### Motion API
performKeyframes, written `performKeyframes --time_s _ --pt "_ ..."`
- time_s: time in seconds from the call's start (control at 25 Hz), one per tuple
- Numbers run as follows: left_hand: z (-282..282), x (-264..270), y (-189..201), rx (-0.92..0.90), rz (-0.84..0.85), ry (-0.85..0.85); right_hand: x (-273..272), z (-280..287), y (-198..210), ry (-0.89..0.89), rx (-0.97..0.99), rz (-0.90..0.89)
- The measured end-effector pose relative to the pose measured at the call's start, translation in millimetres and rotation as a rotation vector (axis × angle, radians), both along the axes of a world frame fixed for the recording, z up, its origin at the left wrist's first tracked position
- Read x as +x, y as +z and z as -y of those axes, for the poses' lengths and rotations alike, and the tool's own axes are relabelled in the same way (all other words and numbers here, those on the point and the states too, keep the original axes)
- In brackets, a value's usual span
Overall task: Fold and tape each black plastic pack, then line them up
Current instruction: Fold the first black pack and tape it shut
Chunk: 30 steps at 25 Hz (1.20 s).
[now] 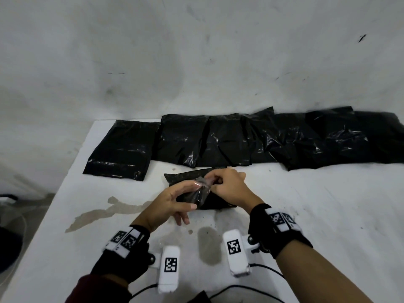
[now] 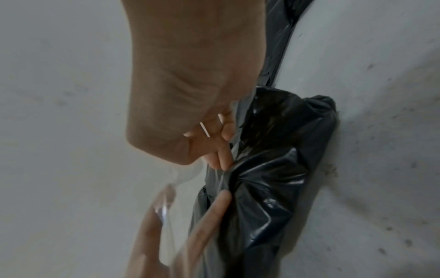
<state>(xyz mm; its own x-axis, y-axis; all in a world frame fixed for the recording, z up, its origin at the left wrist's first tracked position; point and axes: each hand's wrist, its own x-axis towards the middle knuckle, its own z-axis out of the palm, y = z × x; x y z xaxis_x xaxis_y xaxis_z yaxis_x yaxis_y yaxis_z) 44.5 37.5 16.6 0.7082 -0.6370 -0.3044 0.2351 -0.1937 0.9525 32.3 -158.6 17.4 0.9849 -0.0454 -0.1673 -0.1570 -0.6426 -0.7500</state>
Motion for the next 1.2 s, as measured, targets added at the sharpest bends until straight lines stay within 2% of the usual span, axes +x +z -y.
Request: performKeyframes --time_s 0.08,0.16,0.36,0.64,0.8,0.96,1.08,1.2 --pt "-1 0 -2 -0.011 0.002 -0.001 0 1 4 -0.052 0.137 -0.013" --pt "-2 0 -3 -0.014 0.001 0.000 2 2 8 -0.074 0.179 -0.012" --pt "-3 -1 -3 -0.004 0.009 -0.027 4 -1 13 -0.083 0.043 0.002" --pt "-2 2 -7 0.007 -0.063 0.053 8 2 41 -0.194 0.048 0.124" --pt "-1 4 -9 -0.022 -0.163 0.097 11 12 73 -0.261 0.185 0.279" --pt "-2 2 -10 0.043 -0.054 0.070 10 19 104 -0.257 0.334 0.338" --pt "-5 1 -15 0.053 -0.014 0.091 7 24 114 -0.305 0.368 0.343" --pt "-6 0 -14 -0.005 -0.075 0.121 -2 35 111 -0.408 0.429 0.288"
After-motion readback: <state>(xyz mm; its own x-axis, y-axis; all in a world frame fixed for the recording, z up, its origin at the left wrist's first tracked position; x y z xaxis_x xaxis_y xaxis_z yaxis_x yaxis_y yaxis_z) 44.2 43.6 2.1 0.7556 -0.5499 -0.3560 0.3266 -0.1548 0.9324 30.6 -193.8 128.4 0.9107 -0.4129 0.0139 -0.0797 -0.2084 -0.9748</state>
